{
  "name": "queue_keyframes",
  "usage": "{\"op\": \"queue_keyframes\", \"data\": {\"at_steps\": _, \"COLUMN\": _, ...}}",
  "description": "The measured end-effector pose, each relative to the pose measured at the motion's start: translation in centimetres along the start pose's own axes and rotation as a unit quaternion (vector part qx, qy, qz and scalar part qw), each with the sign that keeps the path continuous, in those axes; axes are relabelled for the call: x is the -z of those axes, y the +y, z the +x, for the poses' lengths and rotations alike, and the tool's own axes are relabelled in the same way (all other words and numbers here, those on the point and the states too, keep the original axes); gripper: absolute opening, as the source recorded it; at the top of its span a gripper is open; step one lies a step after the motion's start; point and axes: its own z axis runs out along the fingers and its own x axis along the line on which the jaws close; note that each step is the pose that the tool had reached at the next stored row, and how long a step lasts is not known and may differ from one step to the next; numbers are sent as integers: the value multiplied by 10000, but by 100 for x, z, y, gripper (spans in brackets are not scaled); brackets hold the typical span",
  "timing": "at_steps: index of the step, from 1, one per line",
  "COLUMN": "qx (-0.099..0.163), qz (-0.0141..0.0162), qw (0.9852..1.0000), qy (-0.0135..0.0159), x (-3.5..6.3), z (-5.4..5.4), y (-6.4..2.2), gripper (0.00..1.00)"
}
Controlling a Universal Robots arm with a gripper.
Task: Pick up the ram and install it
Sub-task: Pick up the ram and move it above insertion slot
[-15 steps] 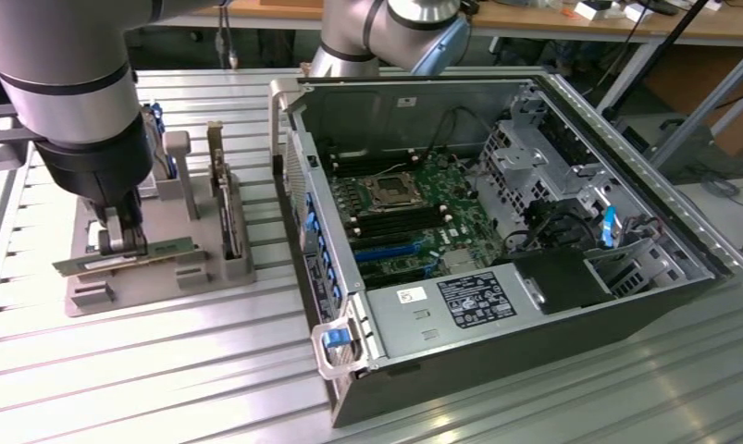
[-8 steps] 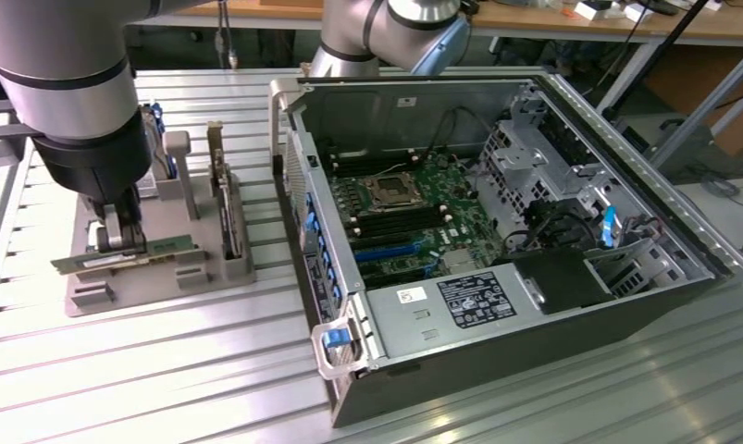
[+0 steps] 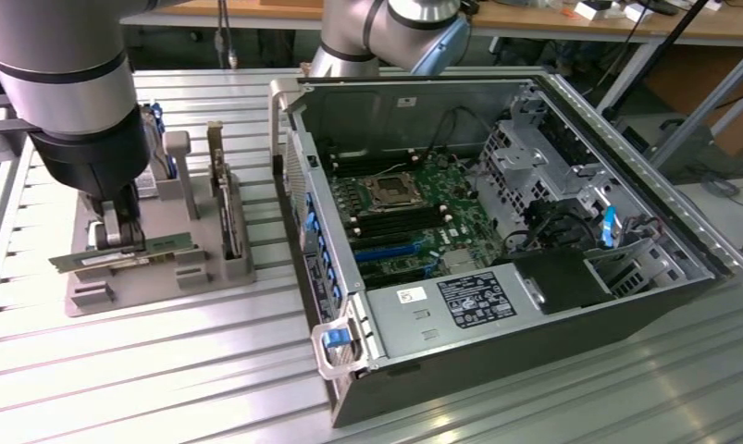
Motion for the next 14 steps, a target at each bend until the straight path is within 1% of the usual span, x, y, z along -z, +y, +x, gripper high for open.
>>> {"op": "queue_keyframes", "data": {"at_steps": 14, "qx": 0, "qz": 0, "qw": 10000, "qy": 0, "x": 66, "z": -1, "y": 4, "gripper": 13}}
